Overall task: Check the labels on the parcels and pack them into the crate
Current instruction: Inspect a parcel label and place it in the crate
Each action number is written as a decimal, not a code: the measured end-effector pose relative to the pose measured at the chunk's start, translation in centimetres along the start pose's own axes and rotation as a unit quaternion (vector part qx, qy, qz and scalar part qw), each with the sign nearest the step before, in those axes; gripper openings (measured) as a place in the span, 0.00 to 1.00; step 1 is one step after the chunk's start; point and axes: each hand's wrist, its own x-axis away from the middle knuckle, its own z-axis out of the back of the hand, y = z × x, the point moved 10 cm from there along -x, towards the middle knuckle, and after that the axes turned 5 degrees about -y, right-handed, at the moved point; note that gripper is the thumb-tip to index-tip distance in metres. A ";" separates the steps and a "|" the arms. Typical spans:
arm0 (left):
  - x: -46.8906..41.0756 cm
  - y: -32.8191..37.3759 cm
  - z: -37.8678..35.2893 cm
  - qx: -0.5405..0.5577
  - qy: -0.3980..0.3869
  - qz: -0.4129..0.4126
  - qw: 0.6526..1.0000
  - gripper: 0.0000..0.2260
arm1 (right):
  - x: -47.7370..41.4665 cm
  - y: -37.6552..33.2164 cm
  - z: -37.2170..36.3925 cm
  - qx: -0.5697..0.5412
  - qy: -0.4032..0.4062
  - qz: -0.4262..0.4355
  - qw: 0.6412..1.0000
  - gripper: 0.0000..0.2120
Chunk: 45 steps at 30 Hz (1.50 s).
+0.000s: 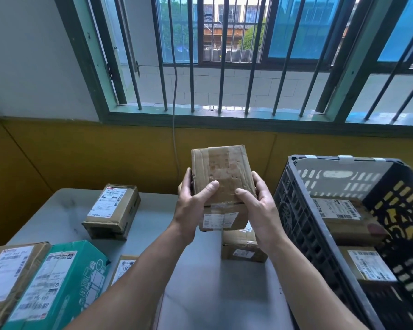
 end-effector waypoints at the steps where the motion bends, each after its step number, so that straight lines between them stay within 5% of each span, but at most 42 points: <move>1: 0.0 0.0 0.1 -0.003 0.004 0.000 1.000 0.43 | 0.0 0.0 0.0 0.003 0.005 0.000 1.000 0.36; 7: 0.3 -0.1 0.0 0.014 -0.009 -0.014 1.000 0.38 | -0.2 -0.1 0.7 0.018 0.040 0.014 0.999 0.24; 15: 0.3 0.1 -0.5 -0.023 -0.027 0.001 0.999 0.47 | -0.3 0.1 0.3 0.020 0.028 -0.007 0.999 0.44; 23: 0.6 0.1 -0.2 -0.021 -0.006 0.004 1.000 0.28 | 0.2 0.2 0.7 -0.010 0.038 0.017 0.999 0.28; 26: 0.8 0.1 -0.2 -0.024 0.010 0.003 1.000 0.28 | 0.3 0.4 0.7 -0.007 0.035 0.025 0.999 0.29; 29: 1.2 0.2 0.1 -0.032 0.027 0.000 0.999 0.35 | 0.2 0.7 0.3 -0.010 0.011 0.013 1.000 0.41; 33: 1.6 -0.2 0.1 -0.035 0.027 0.013 0.999 0.43 | 0.5 0.8 0.3 -0.001 0.001 0.007 1.000 0.37; 39: 1.5 -0.5 0.3 -0.042 0.012 -0.003 0.999 0.36 | 1.3 0.8 0.9 -0.006 0.042 0.015 0.999 0.27; 45: 1.8 0.0 0.2 -0.004 0.034 0.014 0.999 0.35 | 1.6 0.4 0.2 -0.021 0.005 0.035 0.999 0.35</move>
